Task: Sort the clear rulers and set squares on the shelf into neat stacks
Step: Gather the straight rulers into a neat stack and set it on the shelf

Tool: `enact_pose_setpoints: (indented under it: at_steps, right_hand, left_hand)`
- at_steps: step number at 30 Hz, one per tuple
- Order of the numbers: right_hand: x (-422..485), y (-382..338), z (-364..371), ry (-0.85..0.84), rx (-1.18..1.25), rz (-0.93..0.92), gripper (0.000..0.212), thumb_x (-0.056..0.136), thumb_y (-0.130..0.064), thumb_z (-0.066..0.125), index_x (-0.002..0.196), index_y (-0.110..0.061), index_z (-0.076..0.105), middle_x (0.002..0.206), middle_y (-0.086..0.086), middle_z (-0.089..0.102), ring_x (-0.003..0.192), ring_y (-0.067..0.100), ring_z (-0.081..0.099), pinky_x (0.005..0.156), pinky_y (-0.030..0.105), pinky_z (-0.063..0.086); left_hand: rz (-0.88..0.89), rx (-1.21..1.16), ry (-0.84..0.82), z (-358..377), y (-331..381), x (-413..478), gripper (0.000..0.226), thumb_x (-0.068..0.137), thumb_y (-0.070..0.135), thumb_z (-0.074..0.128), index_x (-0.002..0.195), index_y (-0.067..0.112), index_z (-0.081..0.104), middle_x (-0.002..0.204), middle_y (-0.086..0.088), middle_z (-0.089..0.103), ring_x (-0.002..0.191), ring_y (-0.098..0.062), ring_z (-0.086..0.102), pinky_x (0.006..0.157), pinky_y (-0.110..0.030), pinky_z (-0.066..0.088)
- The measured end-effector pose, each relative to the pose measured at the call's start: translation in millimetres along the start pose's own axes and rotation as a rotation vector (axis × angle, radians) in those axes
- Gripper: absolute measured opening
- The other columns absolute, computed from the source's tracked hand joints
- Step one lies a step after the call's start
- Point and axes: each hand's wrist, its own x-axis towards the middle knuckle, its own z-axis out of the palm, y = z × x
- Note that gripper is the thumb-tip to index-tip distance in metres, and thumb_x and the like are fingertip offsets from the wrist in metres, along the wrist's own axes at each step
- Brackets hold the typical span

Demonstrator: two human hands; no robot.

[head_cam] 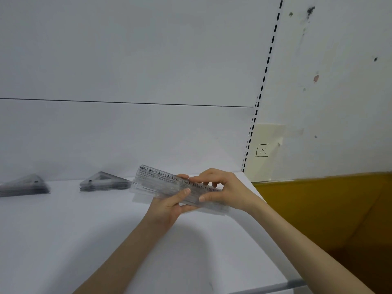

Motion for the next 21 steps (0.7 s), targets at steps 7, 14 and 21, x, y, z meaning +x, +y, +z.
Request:
enact_pose_setpoints:
  at_steps: [7, 14, 21]
  right_hand:
    - [-4.4, 57.6, -45.1, 0.09, -0.296, 0.379, 0.037, 0.083, -0.037, 0.072, 0.119, -0.026, 0.066, 0.114, -0.01, 0.065, 0.101, 0.006, 0.059, 0.082, 0.022, 0.045]
    - [-8.6, 66.7, -38.2, -0.091, -0.415, 0.486, 0.052, 0.074, -0.03, 0.082, 0.12, -0.014, 0.065, 0.113, -0.001, 0.059, 0.093, 0.013, 0.061, 0.08, 0.021, 0.048]
    - [-6.0, 70.1, -31.9, -0.09, -0.38, 0.509, 0.025, 0.075, -0.014, 0.078, 0.097, -0.013, 0.066, 0.098, 0.006, 0.065, 0.065, 0.006, 0.054, 0.061, 0.018, 0.046]
  left_hand:
    - [-0.004, 0.003, 0.046, -7.3, -2.1, 4.9, 0.055, 0.054, 0.018, 0.092, 0.102, 0.016, 0.064, 0.114, -0.012, 0.064, 0.113, -0.029, 0.06, 0.08, -0.056, 0.053]
    - [-0.026, 0.11, 0.074, 0.2, -1.5, -0.2, 0.035, 0.072, 0.006, 0.069, 0.105, 0.014, 0.06, 0.112, -0.012, 0.066, 0.111, -0.031, 0.061, 0.081, -0.054, 0.055]
    - [-0.059, 0.167, 0.064, 2.2, -1.9, -3.0, 0.036, 0.074, -0.002, 0.072, 0.106, 0.012, 0.06, 0.11, -0.012, 0.069, 0.102, -0.03, 0.066, 0.075, -0.049, 0.056]
